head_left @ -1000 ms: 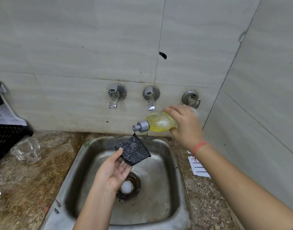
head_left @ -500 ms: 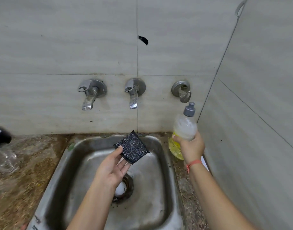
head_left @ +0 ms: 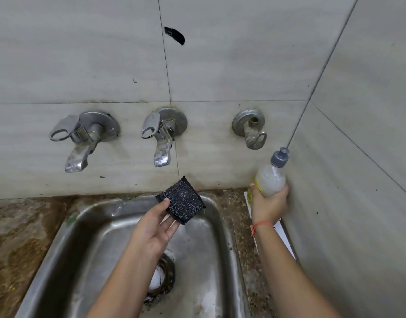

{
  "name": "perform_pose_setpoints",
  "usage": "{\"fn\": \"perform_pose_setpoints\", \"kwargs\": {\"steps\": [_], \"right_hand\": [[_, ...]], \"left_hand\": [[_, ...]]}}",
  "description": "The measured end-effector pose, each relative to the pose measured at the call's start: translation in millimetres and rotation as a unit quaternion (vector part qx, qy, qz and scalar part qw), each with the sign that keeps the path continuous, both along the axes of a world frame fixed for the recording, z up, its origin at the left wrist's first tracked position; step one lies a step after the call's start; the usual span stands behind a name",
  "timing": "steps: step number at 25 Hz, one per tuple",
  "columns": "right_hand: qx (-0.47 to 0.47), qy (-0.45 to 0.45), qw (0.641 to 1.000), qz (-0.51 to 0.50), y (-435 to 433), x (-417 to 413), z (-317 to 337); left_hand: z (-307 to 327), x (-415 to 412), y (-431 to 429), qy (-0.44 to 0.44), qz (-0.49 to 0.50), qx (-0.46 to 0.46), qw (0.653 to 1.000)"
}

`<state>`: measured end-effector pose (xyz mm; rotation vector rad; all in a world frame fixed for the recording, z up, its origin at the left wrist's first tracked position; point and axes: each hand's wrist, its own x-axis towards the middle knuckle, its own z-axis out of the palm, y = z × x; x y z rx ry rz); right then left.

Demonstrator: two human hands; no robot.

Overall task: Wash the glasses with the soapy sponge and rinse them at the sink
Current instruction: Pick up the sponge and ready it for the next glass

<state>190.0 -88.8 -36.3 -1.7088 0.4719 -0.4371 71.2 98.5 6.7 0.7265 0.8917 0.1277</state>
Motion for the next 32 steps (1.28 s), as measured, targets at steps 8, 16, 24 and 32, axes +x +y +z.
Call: {"fn": "perform_pose_setpoints", "kwargs": {"steps": [8,16,24,32], "right_hand": [[0.083,0.069,0.994,0.002,-1,-50,-1],[0.137,0.154,0.869,0.45,48,-122,64],[0.12,0.238,0.749,0.606,130,-204,80],[0.297,0.344,0.718,0.527,249,-287,75]], "left_hand": [[-3,-26,-9,-0.003,0.002,-0.014,1.0],[17,-99,4,0.015,-0.058,0.035,0.998],[19,-191,55,0.007,0.025,0.1,0.995],[-17,-295,173,0.246,0.442,0.347,0.79]]}}
